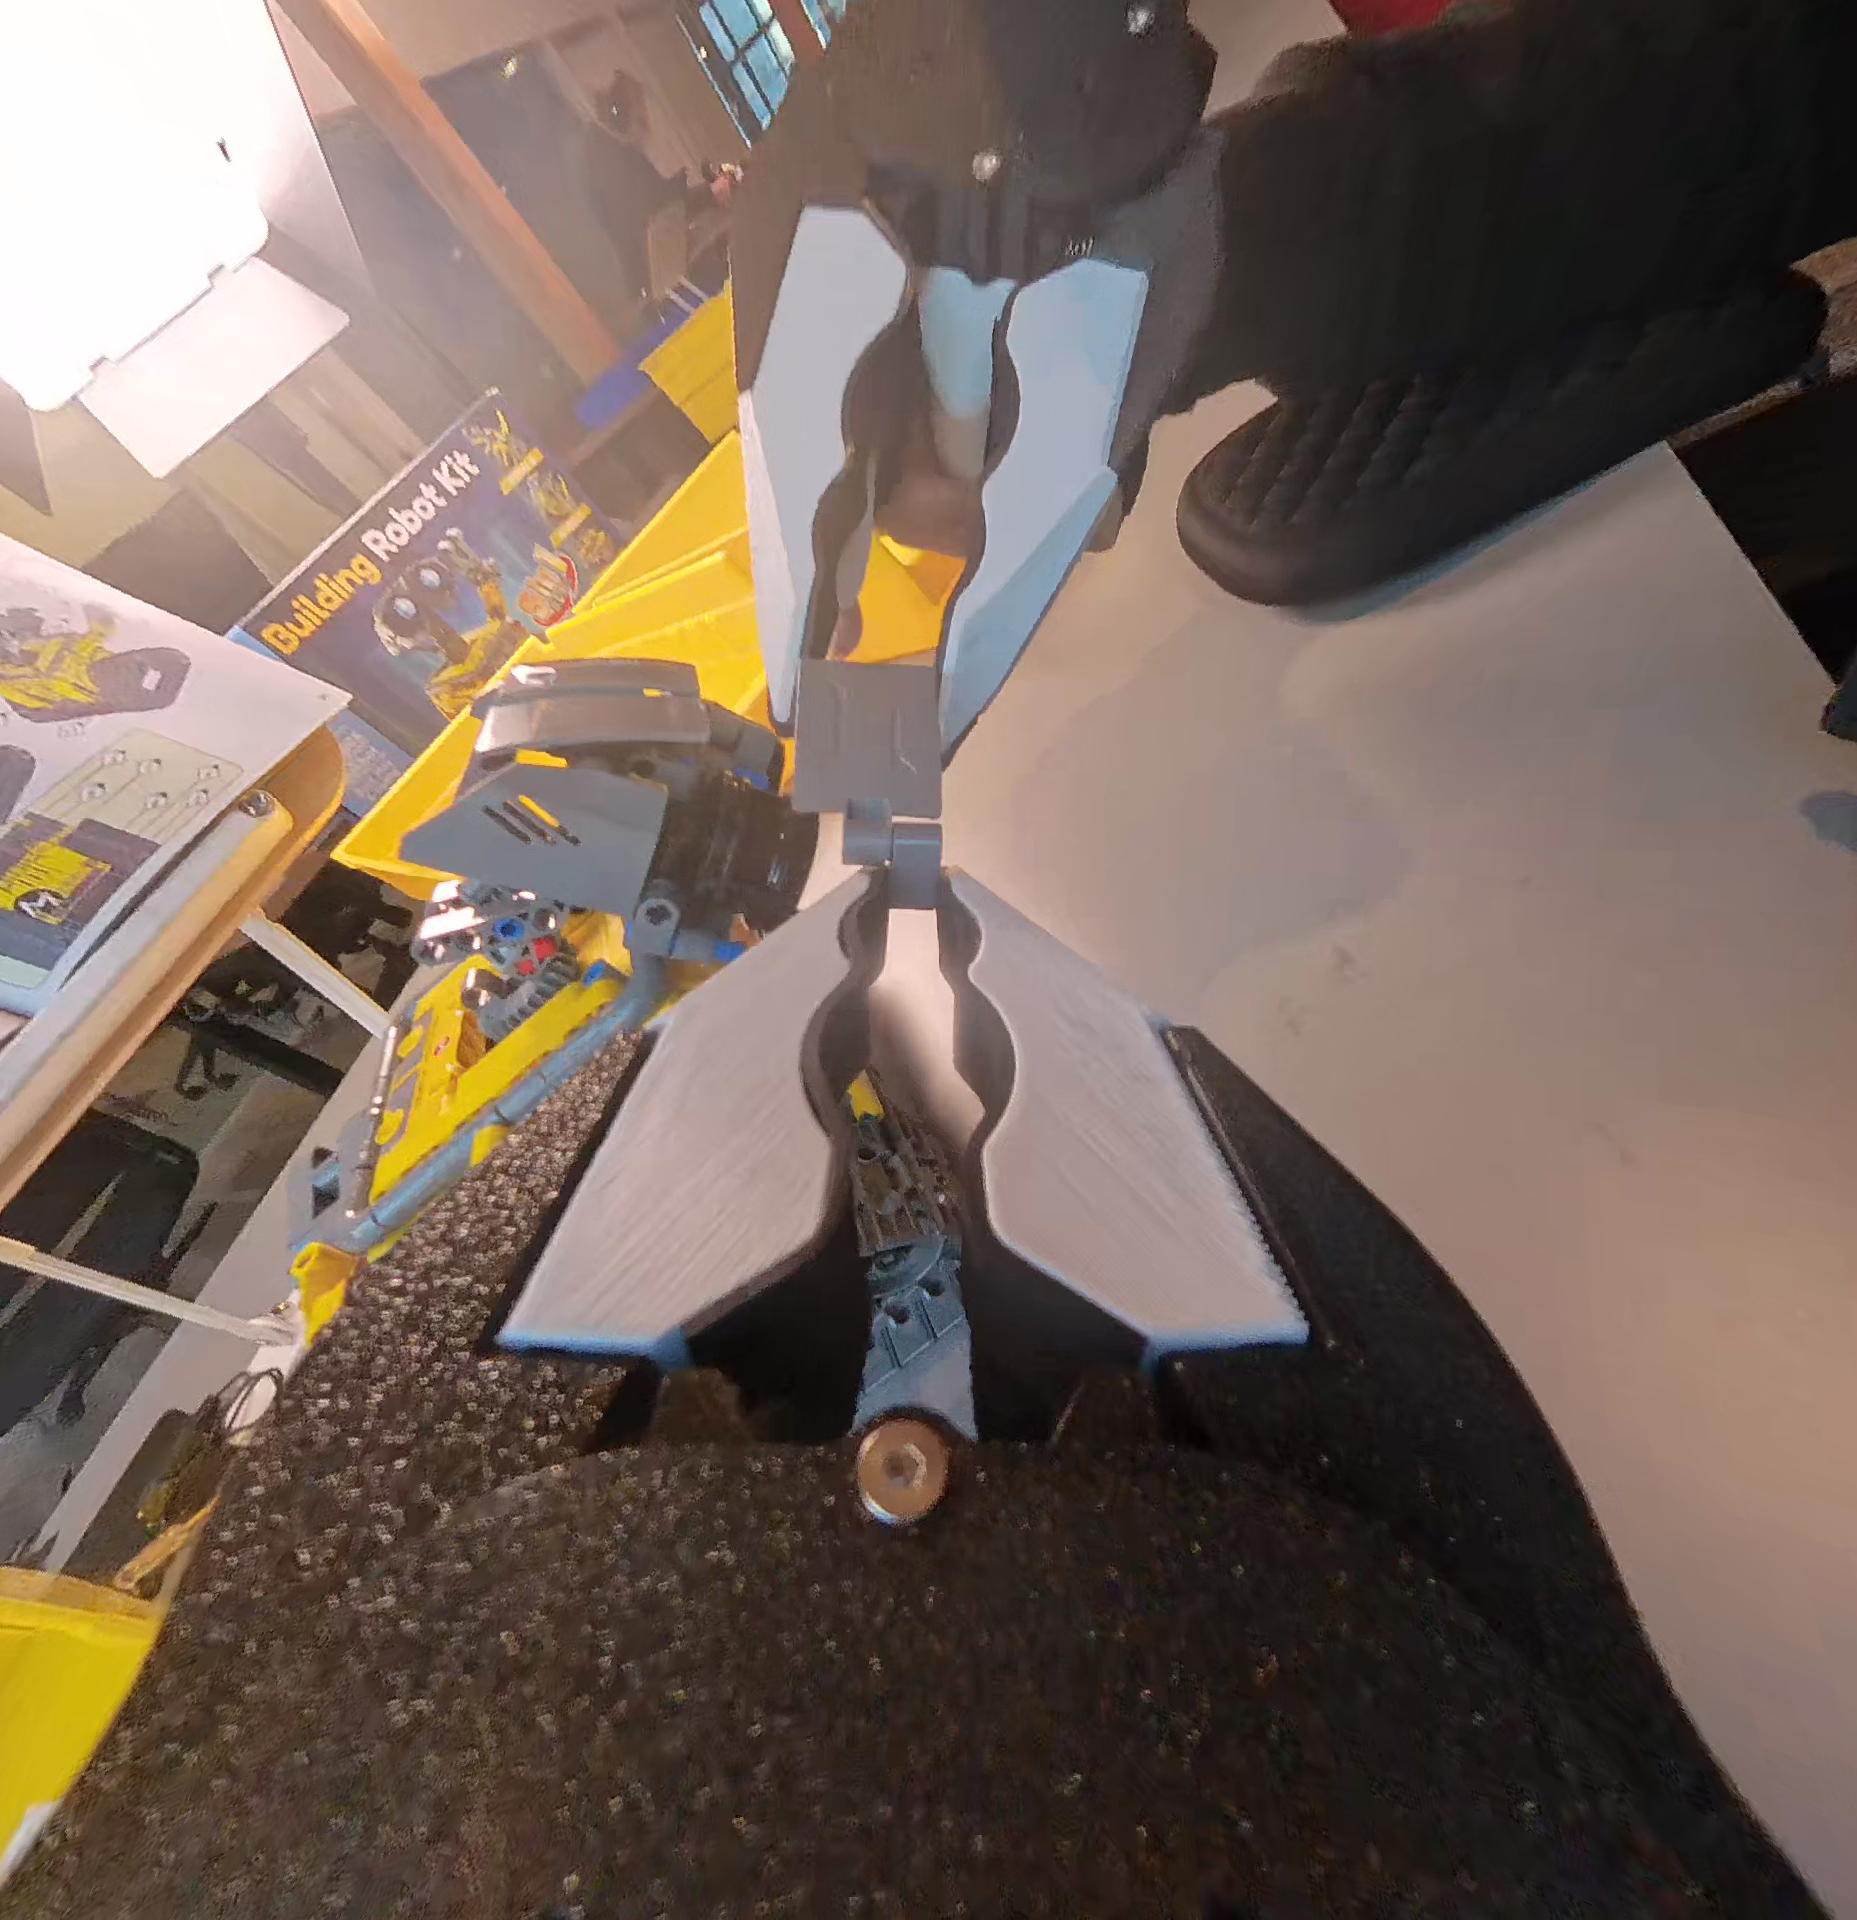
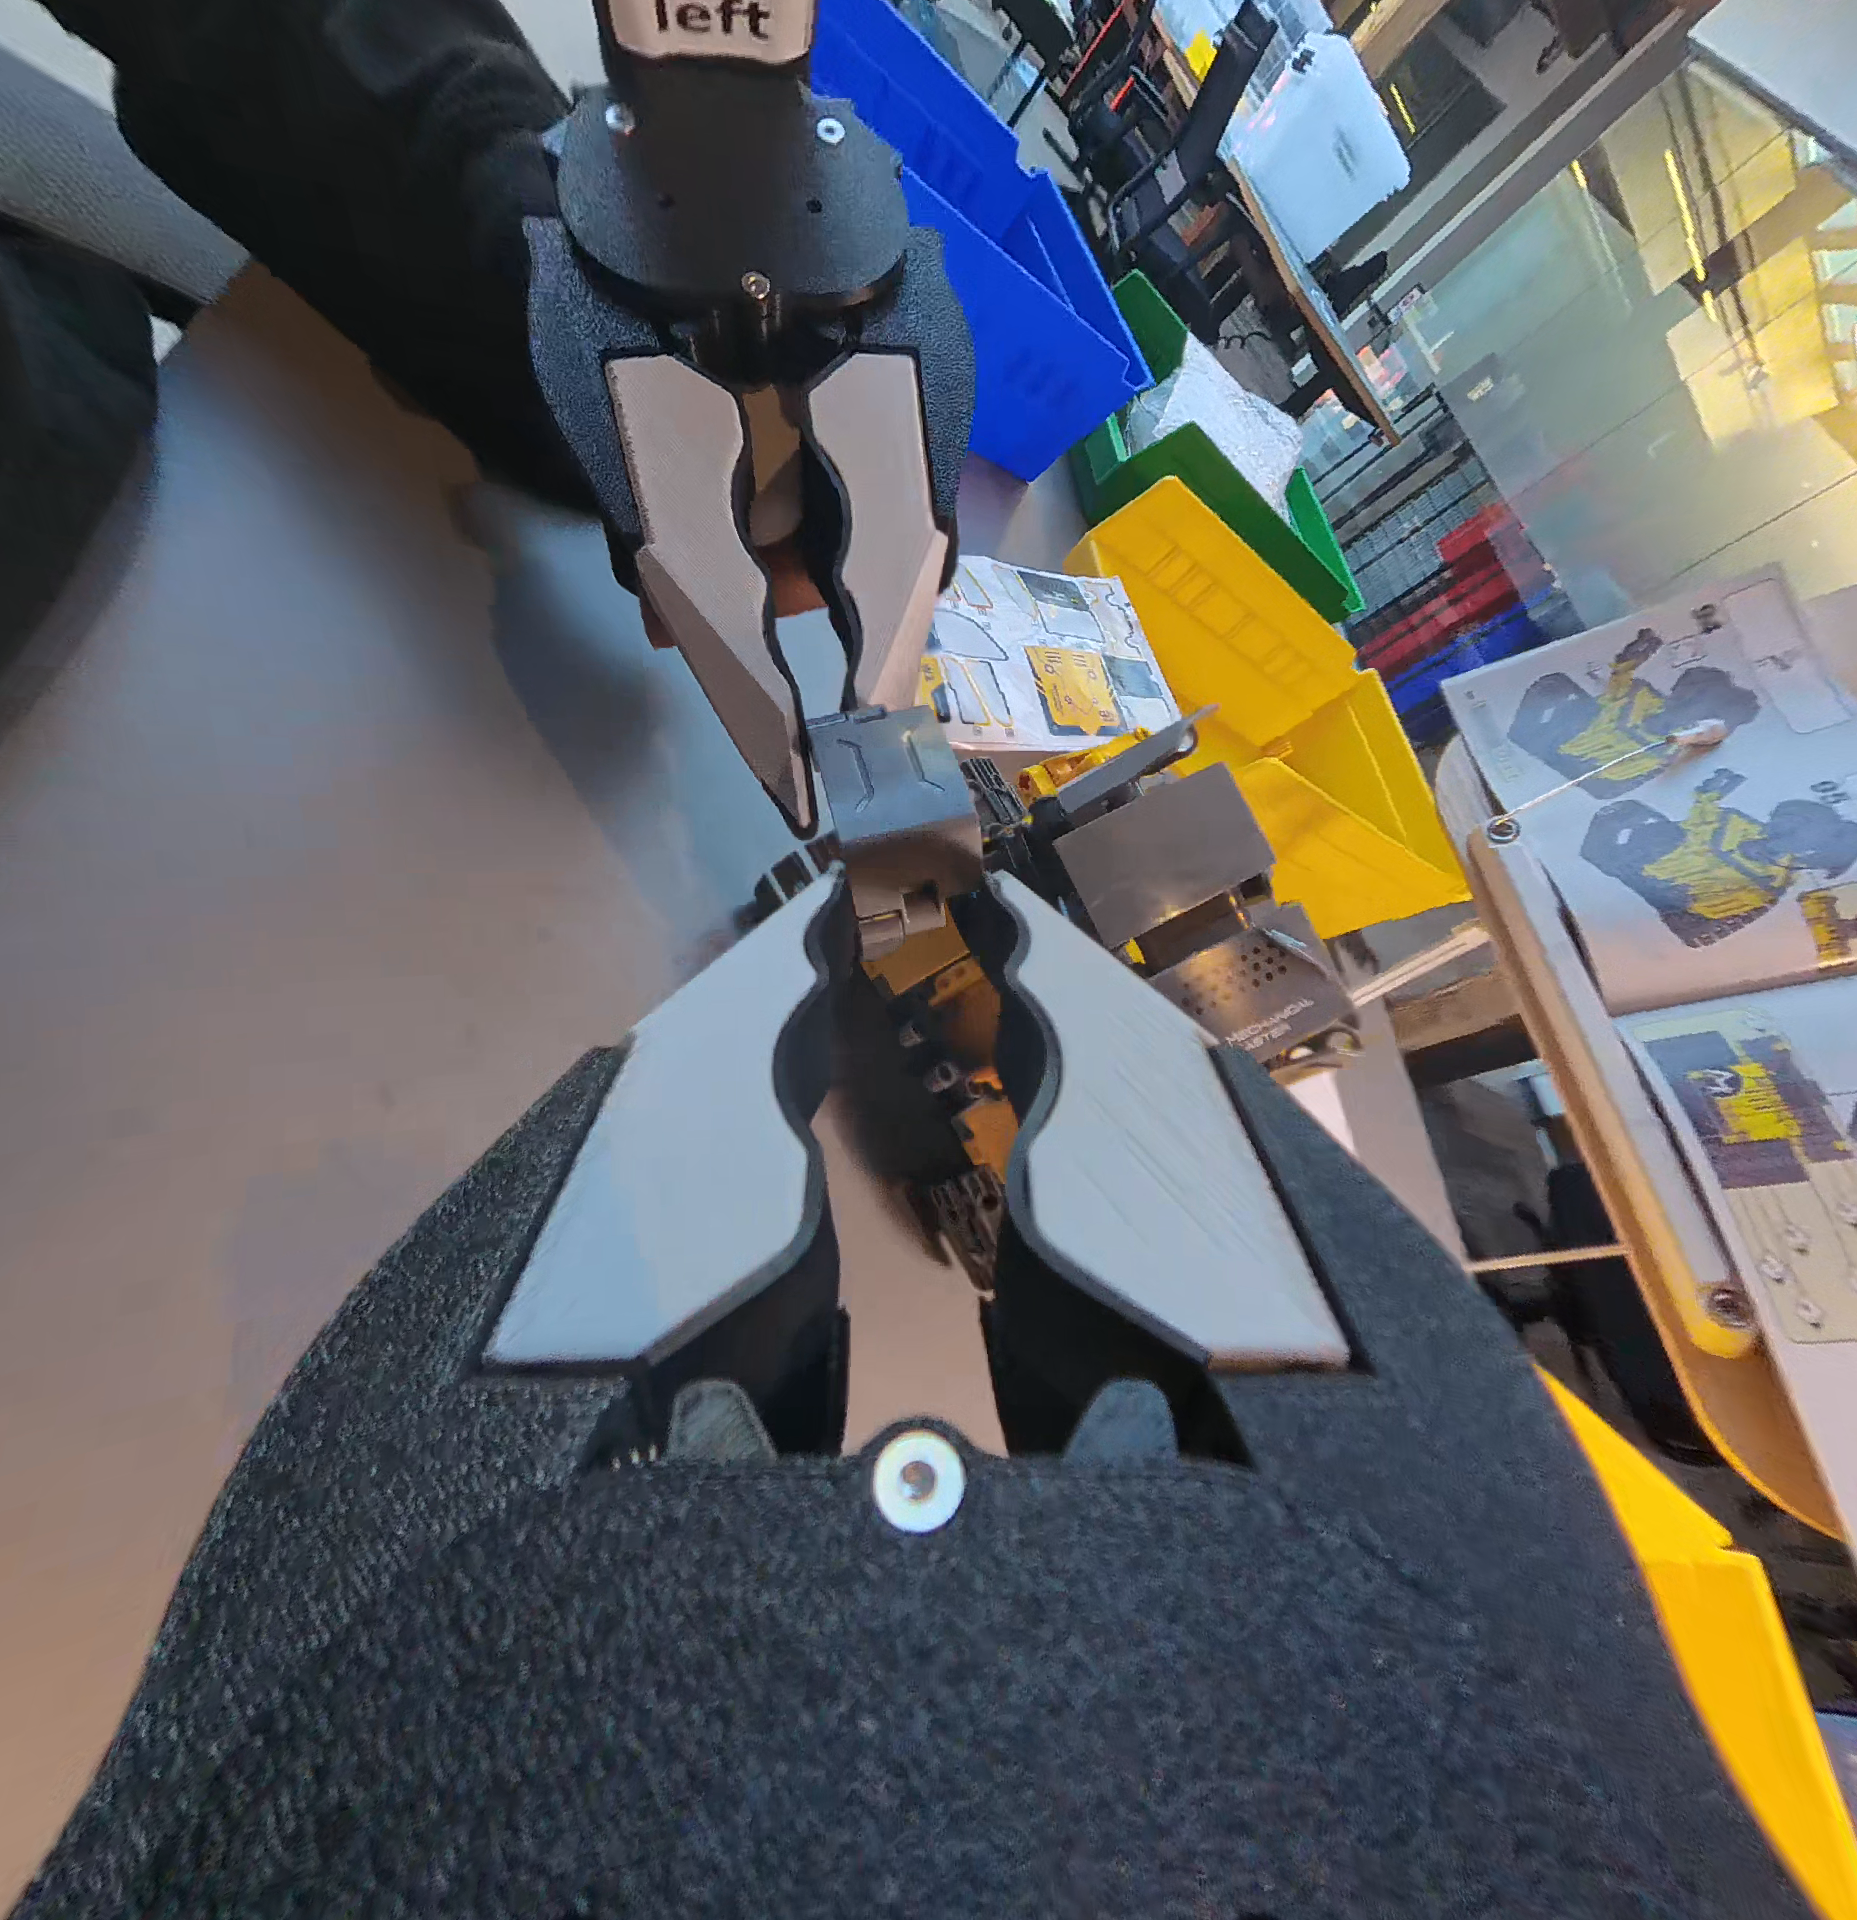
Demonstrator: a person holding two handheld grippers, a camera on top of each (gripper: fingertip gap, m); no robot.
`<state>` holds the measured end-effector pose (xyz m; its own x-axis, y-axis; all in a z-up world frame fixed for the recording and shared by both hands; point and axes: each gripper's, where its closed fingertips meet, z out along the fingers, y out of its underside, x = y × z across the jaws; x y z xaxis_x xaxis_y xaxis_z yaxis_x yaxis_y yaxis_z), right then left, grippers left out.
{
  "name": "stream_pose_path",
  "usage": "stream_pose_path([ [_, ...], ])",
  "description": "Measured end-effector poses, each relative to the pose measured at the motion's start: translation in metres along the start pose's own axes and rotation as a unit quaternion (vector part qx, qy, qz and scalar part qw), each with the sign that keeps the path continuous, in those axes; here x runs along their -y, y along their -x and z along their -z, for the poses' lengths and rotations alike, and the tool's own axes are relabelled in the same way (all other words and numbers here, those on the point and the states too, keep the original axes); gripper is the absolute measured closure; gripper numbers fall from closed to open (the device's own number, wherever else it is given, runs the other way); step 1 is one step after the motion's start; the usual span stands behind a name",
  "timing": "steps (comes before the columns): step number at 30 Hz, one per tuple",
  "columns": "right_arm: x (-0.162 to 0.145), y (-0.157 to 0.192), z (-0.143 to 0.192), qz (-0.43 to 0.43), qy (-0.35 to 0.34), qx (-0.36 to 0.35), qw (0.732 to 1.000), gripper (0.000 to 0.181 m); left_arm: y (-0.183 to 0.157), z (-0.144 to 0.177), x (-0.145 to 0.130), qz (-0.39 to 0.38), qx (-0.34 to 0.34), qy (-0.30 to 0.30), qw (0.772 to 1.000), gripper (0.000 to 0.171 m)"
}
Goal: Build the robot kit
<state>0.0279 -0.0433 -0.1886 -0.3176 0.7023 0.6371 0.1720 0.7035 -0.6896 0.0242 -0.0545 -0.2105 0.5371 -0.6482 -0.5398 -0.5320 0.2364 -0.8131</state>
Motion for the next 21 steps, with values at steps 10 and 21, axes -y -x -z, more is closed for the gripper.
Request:
stream_pose_path([
  [10,-0.011,-0.007,-0.009,0.151,0.041,-0.074,0.985,0.158,0.01,-0.006,-0.02,-0.009,0.03,0.058,0.998,0.162],
  [21,-0.015,-0.011,-0.002,0.118,0.029,-0.073,0.99,0.157,0.016,-0.011,-0.026,-0.003,0.054,0.076,0.996,0.164],
])
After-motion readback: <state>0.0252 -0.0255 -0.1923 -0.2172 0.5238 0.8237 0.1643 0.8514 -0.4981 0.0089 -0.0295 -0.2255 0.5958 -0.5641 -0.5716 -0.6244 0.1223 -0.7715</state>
